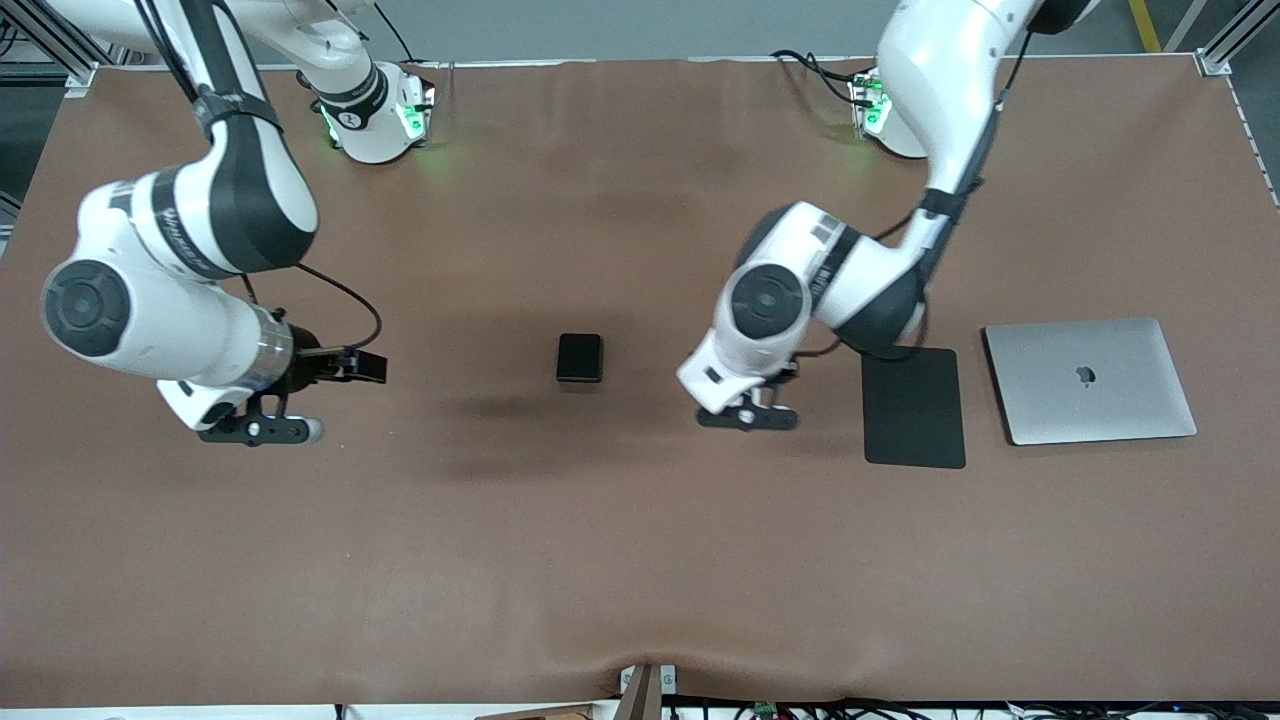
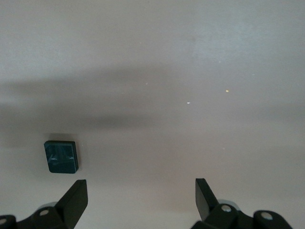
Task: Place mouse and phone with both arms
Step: 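Carry the mouse to the black pad while the right gripper reaches the phone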
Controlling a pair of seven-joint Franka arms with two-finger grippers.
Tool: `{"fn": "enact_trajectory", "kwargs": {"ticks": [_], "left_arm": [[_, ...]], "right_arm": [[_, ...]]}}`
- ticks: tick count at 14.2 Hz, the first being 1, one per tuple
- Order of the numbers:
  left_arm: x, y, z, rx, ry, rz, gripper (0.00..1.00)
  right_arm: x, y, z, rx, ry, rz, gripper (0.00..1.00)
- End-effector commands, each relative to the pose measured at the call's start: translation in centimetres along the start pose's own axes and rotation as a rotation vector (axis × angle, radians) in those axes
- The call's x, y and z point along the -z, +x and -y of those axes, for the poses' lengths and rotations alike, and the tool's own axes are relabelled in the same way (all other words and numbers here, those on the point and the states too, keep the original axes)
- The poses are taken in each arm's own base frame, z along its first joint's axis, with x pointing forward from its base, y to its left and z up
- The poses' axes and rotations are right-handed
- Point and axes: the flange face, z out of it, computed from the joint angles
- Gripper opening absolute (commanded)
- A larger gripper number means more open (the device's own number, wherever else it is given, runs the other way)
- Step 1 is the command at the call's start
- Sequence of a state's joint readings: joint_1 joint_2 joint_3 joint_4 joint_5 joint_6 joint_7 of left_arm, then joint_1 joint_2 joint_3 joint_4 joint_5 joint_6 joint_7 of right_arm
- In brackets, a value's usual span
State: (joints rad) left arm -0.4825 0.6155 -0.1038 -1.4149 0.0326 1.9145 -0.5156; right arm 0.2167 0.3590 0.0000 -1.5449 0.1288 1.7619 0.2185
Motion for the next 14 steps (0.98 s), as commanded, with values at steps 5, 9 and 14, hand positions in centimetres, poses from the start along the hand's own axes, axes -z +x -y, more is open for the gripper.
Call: {"fn": "enact_trajectory", "kwargs": {"ticks": [5,9,14], "left_arm": [[0.6,0.8,11.4,-0.015,0.002,0.053,0.0],[-1.7,1.5,16.6,-0.014,0.058,0.078,0.0],[-5.3,1.1,19.9,-0.04,0.062,0.047,0.0]], "right_arm": [[-4.1,1.1,3.5,-0.098,0.083,0.019,1.0],[-7.2,0.1,7.2,-0.152,0.078,-0.003,1.0],[-11.5,-0.5,12.0,-0.137,0.068,-0.017,1.0]]}}
